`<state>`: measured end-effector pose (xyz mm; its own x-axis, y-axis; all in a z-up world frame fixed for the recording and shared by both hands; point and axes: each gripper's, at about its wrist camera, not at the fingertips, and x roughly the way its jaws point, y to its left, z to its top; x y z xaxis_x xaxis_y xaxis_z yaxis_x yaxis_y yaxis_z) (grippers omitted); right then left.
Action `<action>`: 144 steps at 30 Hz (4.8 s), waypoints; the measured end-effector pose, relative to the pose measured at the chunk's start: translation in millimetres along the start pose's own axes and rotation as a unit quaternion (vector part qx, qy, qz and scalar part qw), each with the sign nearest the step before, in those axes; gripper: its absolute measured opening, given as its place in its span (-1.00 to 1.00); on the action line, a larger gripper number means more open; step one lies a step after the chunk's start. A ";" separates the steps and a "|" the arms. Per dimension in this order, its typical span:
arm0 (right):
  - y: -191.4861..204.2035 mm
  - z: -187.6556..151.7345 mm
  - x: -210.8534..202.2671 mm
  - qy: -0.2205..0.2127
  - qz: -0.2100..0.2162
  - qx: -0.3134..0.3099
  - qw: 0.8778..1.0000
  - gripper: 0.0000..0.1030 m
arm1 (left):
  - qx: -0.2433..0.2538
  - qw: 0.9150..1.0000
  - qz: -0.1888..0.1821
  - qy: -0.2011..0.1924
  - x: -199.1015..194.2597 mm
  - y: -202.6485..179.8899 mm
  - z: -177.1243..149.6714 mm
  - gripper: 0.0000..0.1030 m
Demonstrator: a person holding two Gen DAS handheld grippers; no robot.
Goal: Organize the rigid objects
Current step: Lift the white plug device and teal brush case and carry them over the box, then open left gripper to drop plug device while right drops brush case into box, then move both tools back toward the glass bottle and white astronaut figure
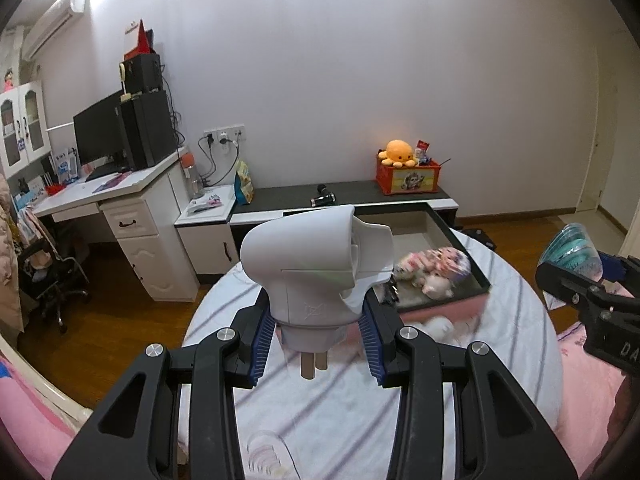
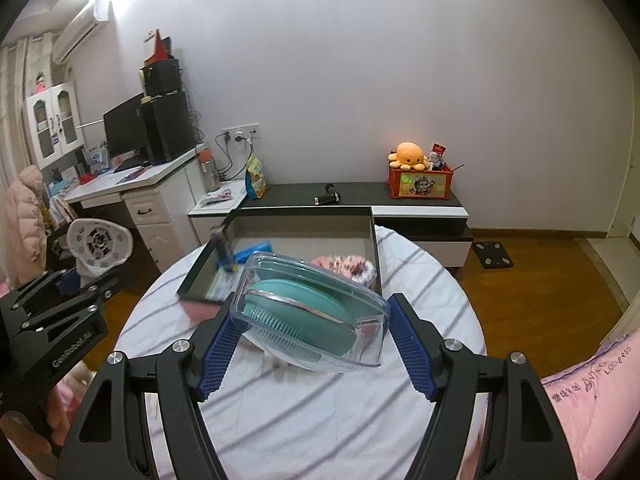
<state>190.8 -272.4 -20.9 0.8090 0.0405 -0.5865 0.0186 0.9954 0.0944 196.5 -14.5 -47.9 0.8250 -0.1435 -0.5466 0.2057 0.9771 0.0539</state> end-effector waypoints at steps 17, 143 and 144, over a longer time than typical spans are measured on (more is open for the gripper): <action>-29.8 78.5 160.0 0.150 0.002 0.037 0.988 0.43 | -0.005 0.987 -0.010 0.160 174.1 21.7 88.1 -0.23; 29.9 -53.6 150.2 0.229 -0.014 -0.014 0.973 0.61 | 0.012 0.990 -0.017 0.141 102.5 20.2 -56.2 0.96; 29.1 -53.7 154.2 0.231 -0.014 -0.012 0.973 0.61 | 0.014 0.990 -0.019 0.142 104.8 19.8 -56.5 0.96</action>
<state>284.5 -232.5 -151.8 0.4572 0.0434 -0.8883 0.0176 0.9982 0.0578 257.4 -1.3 -151.3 0.6354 -0.1256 -0.7619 0.2515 0.9666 0.0504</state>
